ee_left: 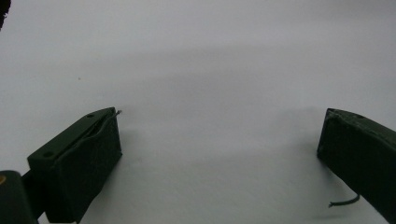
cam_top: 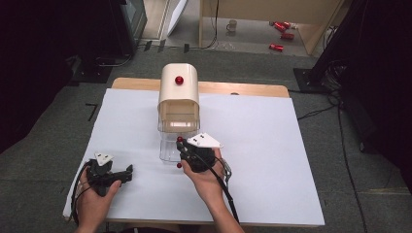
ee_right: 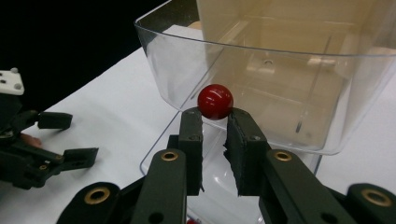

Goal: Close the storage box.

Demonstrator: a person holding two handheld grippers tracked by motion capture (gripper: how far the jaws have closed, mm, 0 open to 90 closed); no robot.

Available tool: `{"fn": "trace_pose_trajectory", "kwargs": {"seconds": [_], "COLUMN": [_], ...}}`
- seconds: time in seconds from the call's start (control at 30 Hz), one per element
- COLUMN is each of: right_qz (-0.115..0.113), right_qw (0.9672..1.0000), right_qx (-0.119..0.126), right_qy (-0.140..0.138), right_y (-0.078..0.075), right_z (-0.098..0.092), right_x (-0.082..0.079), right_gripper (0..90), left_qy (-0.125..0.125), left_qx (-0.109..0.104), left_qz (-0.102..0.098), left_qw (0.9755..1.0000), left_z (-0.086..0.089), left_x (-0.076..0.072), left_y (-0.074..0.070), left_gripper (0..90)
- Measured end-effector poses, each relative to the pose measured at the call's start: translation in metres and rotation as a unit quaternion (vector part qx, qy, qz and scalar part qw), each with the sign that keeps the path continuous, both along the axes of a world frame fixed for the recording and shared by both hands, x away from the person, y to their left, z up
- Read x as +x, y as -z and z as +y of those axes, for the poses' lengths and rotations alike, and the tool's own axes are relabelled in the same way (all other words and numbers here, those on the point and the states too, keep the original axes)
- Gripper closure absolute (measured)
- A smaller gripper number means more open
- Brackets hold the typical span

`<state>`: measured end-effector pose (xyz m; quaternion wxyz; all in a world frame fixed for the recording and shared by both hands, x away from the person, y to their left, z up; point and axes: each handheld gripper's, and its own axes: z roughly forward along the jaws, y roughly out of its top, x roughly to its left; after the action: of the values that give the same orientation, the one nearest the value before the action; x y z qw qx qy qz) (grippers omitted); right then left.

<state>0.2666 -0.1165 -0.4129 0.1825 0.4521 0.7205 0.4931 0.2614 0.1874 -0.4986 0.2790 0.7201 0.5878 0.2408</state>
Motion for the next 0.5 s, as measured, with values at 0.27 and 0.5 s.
{"fn": "trace_pose_trajectory", "kwargs": {"seconds": [0.27, 0.5], "right_qz": [0.005, 0.006], "right_qw": [0.9999, 0.9999], "right_qx": [0.004, 0.002], "right_qy": [0.008, 0.015], "right_y": [0.0, 0.0], "right_z": [0.002, 0.004], "right_x": [0.016, 0.03], "right_gripper": [77.7, 78.0], "left_qy": [0.001, 0.0], "left_qx": [0.0, 0.0], "left_qz": [0.0, -0.001], "left_qw": [1.0, 1.0], "left_z": [0.0, 0.0], "left_x": [0.0, 0.0], "left_y": [0.0, 0.0], "left_gripper": [0.0, 0.0]}}
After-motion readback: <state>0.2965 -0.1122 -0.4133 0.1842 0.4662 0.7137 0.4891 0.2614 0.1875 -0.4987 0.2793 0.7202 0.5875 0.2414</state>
